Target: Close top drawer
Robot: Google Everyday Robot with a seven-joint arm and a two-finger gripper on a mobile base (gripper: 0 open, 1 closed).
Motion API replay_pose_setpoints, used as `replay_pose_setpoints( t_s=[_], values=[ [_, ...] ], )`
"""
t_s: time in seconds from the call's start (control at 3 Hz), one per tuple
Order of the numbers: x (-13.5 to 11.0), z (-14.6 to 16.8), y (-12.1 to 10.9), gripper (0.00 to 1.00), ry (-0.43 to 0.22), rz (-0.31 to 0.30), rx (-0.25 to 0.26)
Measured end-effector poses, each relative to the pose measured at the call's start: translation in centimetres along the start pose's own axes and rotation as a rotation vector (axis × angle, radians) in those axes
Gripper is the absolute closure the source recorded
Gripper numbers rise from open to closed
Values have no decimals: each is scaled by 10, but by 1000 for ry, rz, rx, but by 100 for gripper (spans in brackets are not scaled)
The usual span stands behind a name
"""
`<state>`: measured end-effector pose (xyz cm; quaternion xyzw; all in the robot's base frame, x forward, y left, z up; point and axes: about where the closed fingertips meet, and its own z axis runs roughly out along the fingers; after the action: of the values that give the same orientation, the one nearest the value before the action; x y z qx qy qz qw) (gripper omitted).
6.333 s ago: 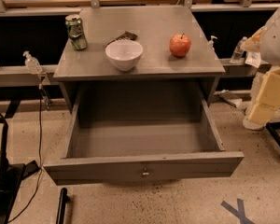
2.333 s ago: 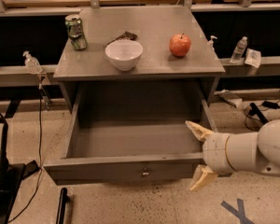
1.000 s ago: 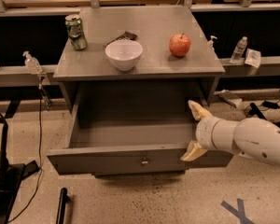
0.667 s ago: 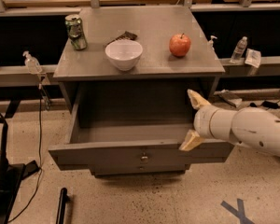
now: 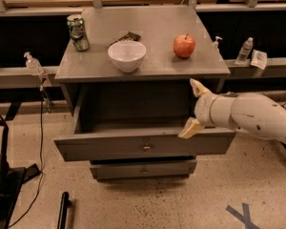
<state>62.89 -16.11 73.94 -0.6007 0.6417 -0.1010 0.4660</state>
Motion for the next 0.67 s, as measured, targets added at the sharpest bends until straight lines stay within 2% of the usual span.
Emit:
replay_pose_setpoints(
  t_s=[0.33,0.67],
  values=[
    [-2,-6,11,0,-55,42,-12],
    [-12,-35,31,0,-119,52,-6]
  ],
)
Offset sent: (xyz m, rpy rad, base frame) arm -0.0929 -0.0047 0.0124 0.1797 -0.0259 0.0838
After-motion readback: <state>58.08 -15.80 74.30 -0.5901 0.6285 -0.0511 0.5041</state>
